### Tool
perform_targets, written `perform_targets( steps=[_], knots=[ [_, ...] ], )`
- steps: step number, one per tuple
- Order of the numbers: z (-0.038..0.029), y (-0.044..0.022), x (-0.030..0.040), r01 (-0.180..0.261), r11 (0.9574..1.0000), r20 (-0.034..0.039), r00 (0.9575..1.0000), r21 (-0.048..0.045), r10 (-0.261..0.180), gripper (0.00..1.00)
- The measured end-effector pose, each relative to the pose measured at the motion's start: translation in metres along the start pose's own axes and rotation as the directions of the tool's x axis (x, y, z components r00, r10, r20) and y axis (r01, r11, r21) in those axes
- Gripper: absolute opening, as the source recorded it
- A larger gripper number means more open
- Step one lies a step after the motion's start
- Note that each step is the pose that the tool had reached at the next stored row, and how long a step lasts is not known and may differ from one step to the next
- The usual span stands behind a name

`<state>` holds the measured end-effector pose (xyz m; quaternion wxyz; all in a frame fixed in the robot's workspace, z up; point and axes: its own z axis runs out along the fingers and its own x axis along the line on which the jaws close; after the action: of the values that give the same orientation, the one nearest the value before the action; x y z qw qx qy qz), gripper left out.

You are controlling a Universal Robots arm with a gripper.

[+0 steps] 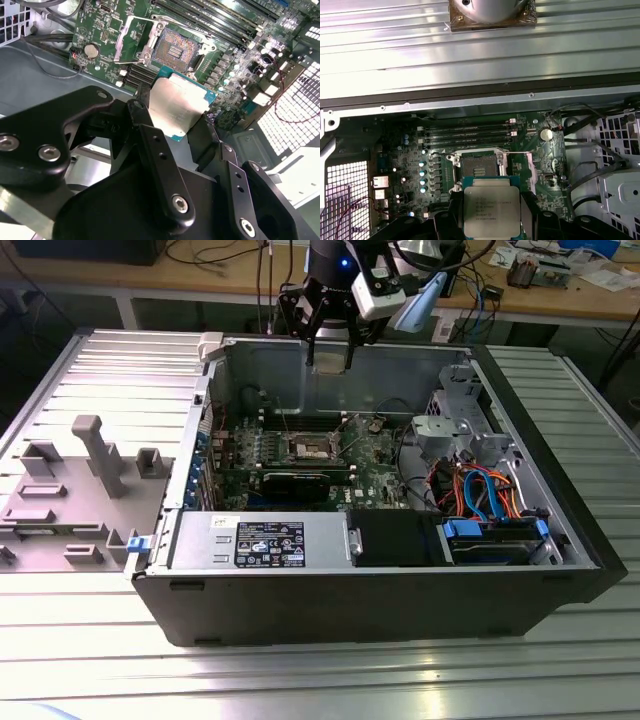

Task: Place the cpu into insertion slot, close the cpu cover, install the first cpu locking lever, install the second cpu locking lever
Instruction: 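Place the cpu into insertion slot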

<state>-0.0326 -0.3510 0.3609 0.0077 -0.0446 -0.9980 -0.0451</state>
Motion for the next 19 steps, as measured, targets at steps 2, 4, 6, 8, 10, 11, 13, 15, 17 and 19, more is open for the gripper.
perform_targets(
  steps=[2,4,6,8,10,11,13,15,17,19],
  knots=[
    [0.0000,0.0000,0.0000,-0.002,1.0000,0.0002,1.0000,0.0000,0.002,0.54],
    [0.0000,0.0000,0.0000,-0.003,1.0000,0.0003,1.0000,-0.0001,0.003,0.54],
    [0.0000,0.0000,0.0000,-0.003,1.0000,0.0003,1.0000,-0.0001,0.003,0.54],
    [0.0000,0.0000,0.0000,-0.003,1.0000,0.0002,1.0000,0.0000,0.003,0.54],
    [0.0000,0.0000,0.0000,-0.003,1.0000,0.0003,1.0000,-0.0001,0.003,0.54],
    [0.0000,0.0000,0.0000,-0.003,1.0000,0.0003,1.0000,0.0000,0.003,0.54],
    [0.0000,0.0000,0.0000,-0.004,1.0000,0.0003,1.0000,-0.0001,0.004,0.54],
    [0.0000,0.0000,0.0000,-0.007,1.0000,0.0006,1.0000,-0.0001,0.007,0.54],
    [0.0000,0.0000,0.0000,-0.012,0.9999,0.0011,0.9999,-0.0002,0.012,0.54],
    [0.0000,0.0000,0.0000,-0.017,0.9999,0.0015,0.9999,-0.0003,0.017,0.54]
  ],
)
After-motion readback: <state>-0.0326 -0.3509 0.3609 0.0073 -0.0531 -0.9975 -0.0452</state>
